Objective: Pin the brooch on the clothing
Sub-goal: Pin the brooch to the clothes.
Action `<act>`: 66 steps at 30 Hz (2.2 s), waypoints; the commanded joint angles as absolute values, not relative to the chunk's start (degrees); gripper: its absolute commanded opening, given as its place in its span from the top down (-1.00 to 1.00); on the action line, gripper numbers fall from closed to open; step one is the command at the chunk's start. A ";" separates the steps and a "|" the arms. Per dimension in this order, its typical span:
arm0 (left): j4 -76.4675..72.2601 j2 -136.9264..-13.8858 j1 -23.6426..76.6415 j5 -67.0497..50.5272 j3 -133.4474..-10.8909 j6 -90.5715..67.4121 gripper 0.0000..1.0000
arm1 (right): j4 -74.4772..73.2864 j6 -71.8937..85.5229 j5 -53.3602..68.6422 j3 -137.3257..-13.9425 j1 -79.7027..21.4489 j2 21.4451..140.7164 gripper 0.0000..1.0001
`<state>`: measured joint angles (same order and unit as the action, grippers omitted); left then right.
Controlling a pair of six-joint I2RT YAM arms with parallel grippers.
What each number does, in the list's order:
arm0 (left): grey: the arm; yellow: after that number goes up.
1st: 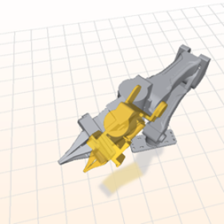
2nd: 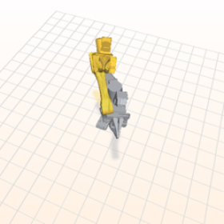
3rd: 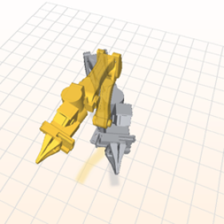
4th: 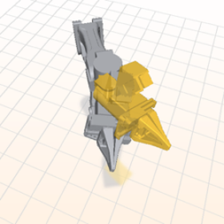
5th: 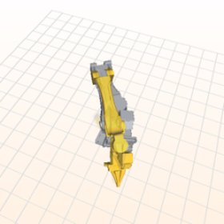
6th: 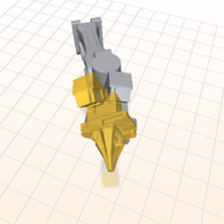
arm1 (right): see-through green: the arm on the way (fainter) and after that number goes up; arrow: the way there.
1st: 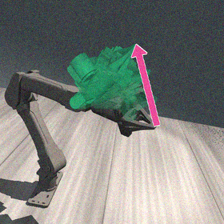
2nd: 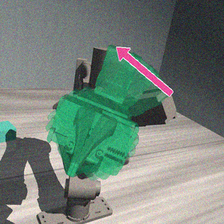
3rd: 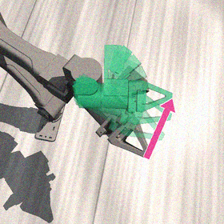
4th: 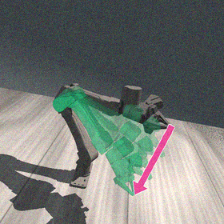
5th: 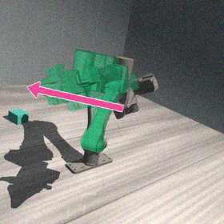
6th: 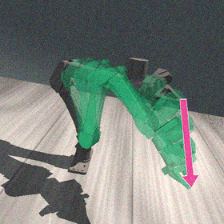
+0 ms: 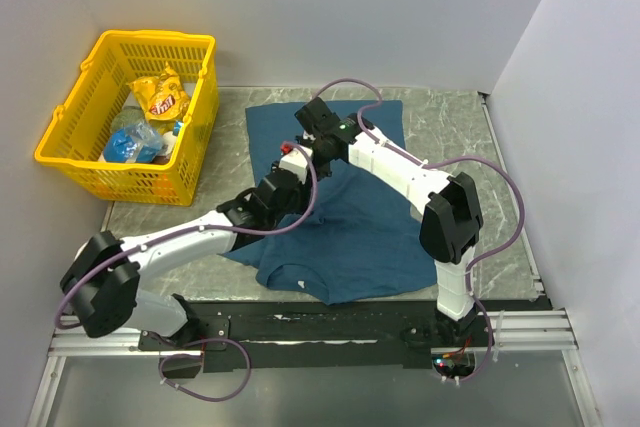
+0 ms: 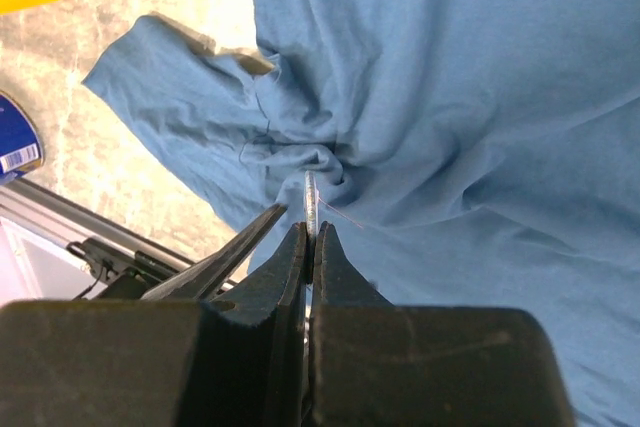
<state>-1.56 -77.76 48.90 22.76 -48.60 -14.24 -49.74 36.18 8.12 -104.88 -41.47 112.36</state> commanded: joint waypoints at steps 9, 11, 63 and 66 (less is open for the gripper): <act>-3.07 -83.58 49.57 31.73 -53.44 -11.34 0.54 | -49.83 36.12 11.77 -105.56 -41.75 109.69 1.00; -3.95 -83.76 49.57 32.08 -53.00 -11.25 0.85 | -49.40 36.12 12.39 -105.21 -41.66 109.60 1.00; -11.60 -63.19 41.75 14.06 -26.63 -24.17 0.98 | -9.58 15.29 25.41 -68.73 -41.66 96.23 -0.46; -12.04 -63.63 40.79 13.63 -26.63 -24.17 0.98 | -10.02 14.94 24.00 -69.96 -42.01 98.52 -0.44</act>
